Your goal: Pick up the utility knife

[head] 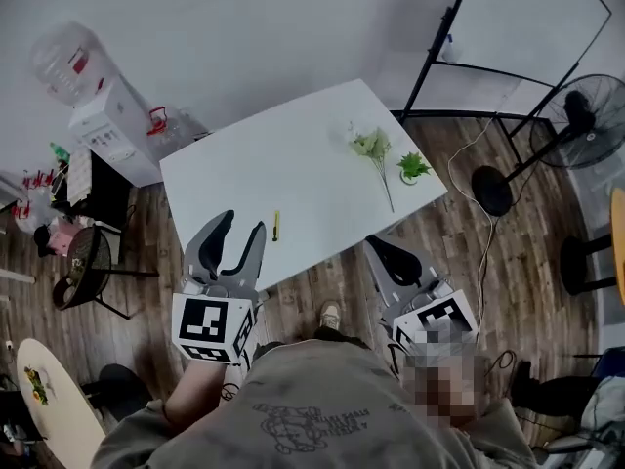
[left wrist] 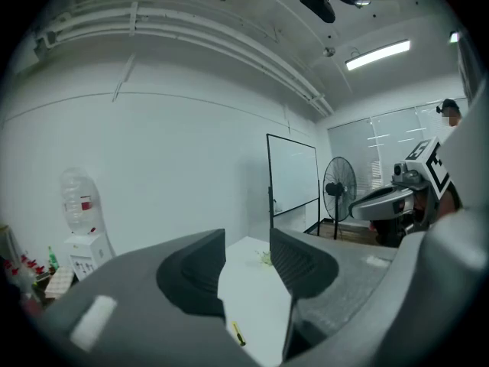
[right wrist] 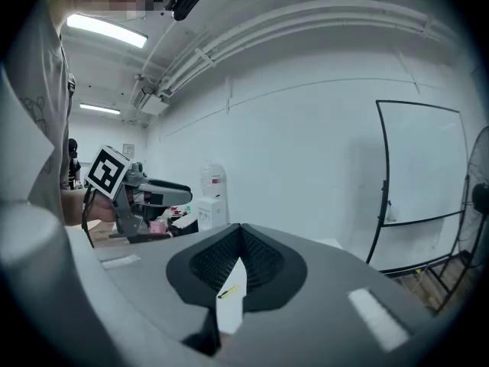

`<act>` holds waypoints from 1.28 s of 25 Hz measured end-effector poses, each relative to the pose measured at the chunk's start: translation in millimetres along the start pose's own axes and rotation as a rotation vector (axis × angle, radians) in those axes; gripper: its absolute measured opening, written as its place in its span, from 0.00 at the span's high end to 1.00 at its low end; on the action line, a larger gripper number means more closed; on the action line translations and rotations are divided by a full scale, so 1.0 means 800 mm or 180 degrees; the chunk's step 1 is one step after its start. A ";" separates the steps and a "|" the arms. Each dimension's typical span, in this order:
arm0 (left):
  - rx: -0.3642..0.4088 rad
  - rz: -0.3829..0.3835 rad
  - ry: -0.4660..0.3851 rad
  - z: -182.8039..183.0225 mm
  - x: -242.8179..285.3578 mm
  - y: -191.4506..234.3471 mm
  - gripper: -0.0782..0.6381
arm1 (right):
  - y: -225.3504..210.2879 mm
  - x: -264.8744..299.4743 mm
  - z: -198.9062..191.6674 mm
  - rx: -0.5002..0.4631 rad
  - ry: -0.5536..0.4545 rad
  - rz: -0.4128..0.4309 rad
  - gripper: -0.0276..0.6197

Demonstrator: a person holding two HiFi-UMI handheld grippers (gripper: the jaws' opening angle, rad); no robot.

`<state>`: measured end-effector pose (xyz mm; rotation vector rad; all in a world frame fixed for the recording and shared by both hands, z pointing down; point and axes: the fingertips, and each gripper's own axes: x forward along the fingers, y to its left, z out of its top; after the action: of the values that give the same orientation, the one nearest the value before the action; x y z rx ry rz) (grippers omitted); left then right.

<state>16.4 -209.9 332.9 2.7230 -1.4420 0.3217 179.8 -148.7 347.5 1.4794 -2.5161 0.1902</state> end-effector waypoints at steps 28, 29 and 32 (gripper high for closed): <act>-0.0320 0.0512 0.0132 0.003 0.010 0.092 0.63 | -0.008 0.110 0.030 0.0191 -0.0058 0.0510 0.91; -0.0360 0.0509 0.0141 0.000 0.013 0.096 0.63 | -0.006 0.114 0.028 0.0193 -0.0039 0.0509 0.91; -0.0482 0.0436 0.0240 -0.020 0.026 0.103 0.63 | -0.001 0.122 0.020 0.0213 0.0027 0.0511 0.91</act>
<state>-42.7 -271.5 348.3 2.4740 -1.5671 0.3037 132.7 -235.4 356.8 1.2959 -2.6463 0.3086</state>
